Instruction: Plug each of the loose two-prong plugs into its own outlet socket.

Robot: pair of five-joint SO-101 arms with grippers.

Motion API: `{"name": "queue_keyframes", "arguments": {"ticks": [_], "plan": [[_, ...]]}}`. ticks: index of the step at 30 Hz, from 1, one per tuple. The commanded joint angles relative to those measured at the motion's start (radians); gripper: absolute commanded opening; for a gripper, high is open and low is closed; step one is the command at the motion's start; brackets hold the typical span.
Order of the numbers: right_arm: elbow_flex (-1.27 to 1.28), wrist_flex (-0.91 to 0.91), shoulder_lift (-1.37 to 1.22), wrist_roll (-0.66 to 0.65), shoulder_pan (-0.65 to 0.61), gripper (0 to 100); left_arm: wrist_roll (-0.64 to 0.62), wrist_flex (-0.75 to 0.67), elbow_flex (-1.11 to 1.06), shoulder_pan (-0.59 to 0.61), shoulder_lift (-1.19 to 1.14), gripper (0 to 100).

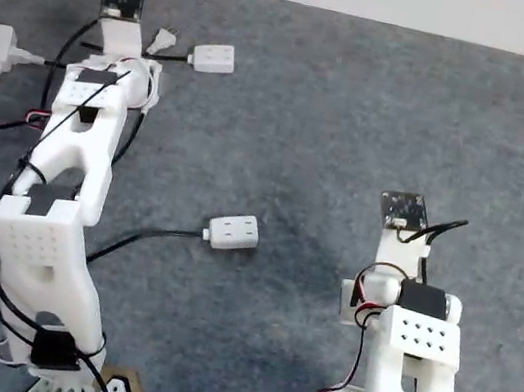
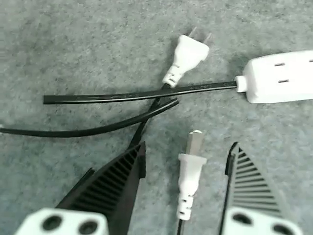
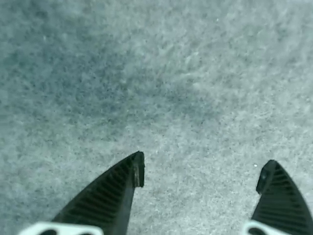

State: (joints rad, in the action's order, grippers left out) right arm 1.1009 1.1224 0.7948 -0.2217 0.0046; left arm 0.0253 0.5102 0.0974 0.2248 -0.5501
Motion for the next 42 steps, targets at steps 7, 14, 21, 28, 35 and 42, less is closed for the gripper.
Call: {"name": "queue_keyframes", "arguments": {"ticks": [7,14,21,28,35,42], "plan": [[-0.010,-0.008,0.007,0.005,-0.008,35.8,0.087,0.048,-0.007,-0.010,0.001,27],[-0.010,-0.007,0.007,0.005,-0.008,35.8,0.089,0.069,0.168,-0.007,-0.199,27],[-0.010,-0.007,0.007,0.005,-0.008,35.8,0.186,0.342,0.453,-0.008,-0.320,3],[-0.015,-0.007,0.007,0.003,-0.008,35.8,0.190,0.664,0.665,-0.012,-0.326,1],[-0.015,-0.007,0.007,0.003,-0.012,35.8,0.224,0.957,0.946,-0.050,-0.326,1],[-0.016,-0.007,0.005,0.003,0.042,35.8,0.302,1.278,1.265,-0.263,-0.323,1]]}}
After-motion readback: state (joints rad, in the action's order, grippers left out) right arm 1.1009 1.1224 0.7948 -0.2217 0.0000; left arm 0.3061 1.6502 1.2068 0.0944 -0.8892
